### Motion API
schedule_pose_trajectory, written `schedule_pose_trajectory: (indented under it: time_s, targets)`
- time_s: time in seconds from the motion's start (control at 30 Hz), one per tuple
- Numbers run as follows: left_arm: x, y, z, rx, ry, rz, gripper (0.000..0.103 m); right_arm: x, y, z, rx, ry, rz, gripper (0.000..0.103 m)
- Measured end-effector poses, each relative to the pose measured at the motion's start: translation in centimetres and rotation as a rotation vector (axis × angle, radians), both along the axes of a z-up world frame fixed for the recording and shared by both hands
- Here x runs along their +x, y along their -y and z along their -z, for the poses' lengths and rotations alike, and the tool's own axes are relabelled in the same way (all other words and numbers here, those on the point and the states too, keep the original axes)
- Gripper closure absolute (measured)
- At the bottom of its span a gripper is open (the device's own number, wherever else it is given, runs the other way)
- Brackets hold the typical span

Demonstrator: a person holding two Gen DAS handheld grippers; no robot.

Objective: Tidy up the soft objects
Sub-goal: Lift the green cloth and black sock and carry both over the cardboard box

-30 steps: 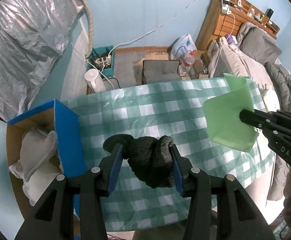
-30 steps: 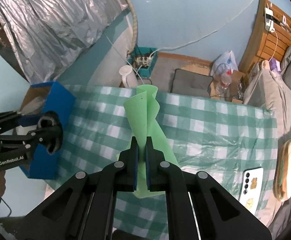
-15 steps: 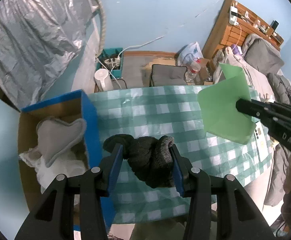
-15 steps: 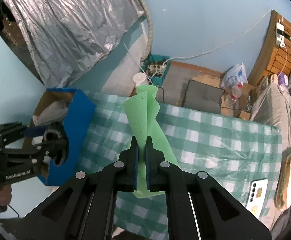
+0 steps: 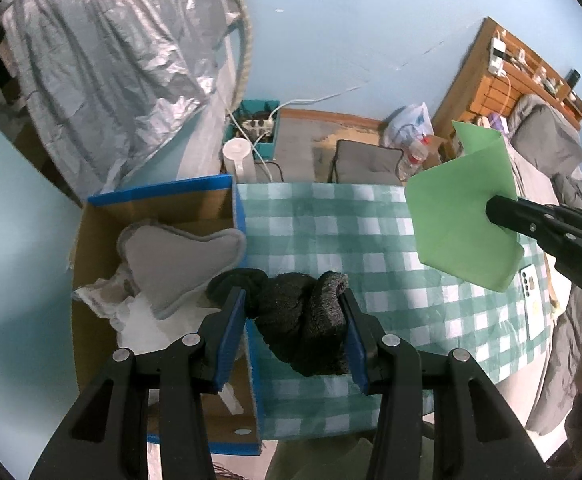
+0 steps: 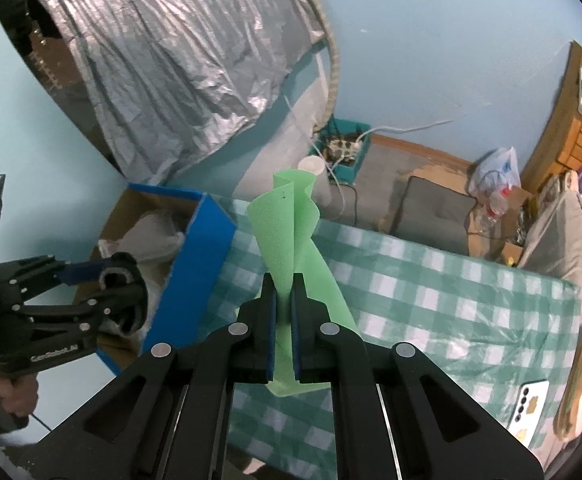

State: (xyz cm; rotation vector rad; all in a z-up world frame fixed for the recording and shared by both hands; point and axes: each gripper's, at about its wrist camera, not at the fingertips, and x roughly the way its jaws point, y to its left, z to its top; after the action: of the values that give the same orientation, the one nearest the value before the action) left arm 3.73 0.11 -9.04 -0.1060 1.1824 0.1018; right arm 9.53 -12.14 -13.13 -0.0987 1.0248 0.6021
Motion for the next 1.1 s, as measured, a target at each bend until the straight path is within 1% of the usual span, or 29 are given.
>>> schedule_pose_trajectory:
  time_s: [0.37, 0.57, 1.1]
  targets:
    - [-1.9, -3.6, -1.2, -0.01, 0.018, -0.099, 0.056, -0.7, -3.8, -1.1, 0.012, 0.006, -0.079, 0.097]
    - [-3.3, -6.1, -1.4, -0.016, 0.02, -0.157, 0.056, -1.0, -6.5, -1.1, 0.01, 0.003, -0.124, 0.097]
    - [-6.3, -13.4, -0.3, -0.021, 0.007, -0.287, 0.056, -1.9, -14.8, -0.5, 0.003, -0.006, -0.25, 0.097]
